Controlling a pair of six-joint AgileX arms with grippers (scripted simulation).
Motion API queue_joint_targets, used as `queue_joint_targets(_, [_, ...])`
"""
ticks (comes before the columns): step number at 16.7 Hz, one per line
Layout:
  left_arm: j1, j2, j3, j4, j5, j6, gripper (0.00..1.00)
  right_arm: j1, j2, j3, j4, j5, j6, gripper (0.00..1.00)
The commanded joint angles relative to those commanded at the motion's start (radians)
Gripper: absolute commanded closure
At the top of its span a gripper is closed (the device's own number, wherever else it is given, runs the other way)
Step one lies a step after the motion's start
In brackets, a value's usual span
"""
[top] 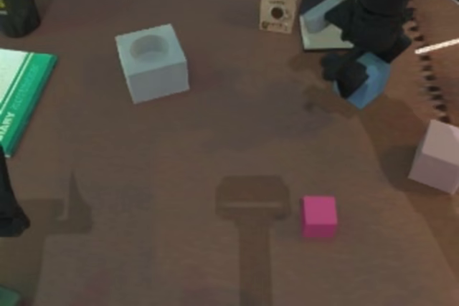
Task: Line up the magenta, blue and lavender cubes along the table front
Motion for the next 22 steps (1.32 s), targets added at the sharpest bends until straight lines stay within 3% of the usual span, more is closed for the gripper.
queue_joint_targets(6, [0.000,0.000,0.000,0.000,0.000,0.000,0.00,0.003,-0.001,-0.004,0.000,-0.001,0.015,1.00])
queue_joint_targets(9, [0.000,0.000,0.000,0.000,0.000,0.000,0.00,0.049,-0.028,-0.047,0.011,0.000,0.107,1.00])
queue_joint_targets(12, [0.000,0.000,0.000,0.000,0.000,0.000,0.00,0.125,-0.083,-0.126,0.036,0.002,0.286,1.00])
queue_joint_targets(22, [0.000,0.000,0.000,0.000,0.000,0.000,0.00,0.424,-0.323,-0.488,0.140,0.012,1.086,1.00])
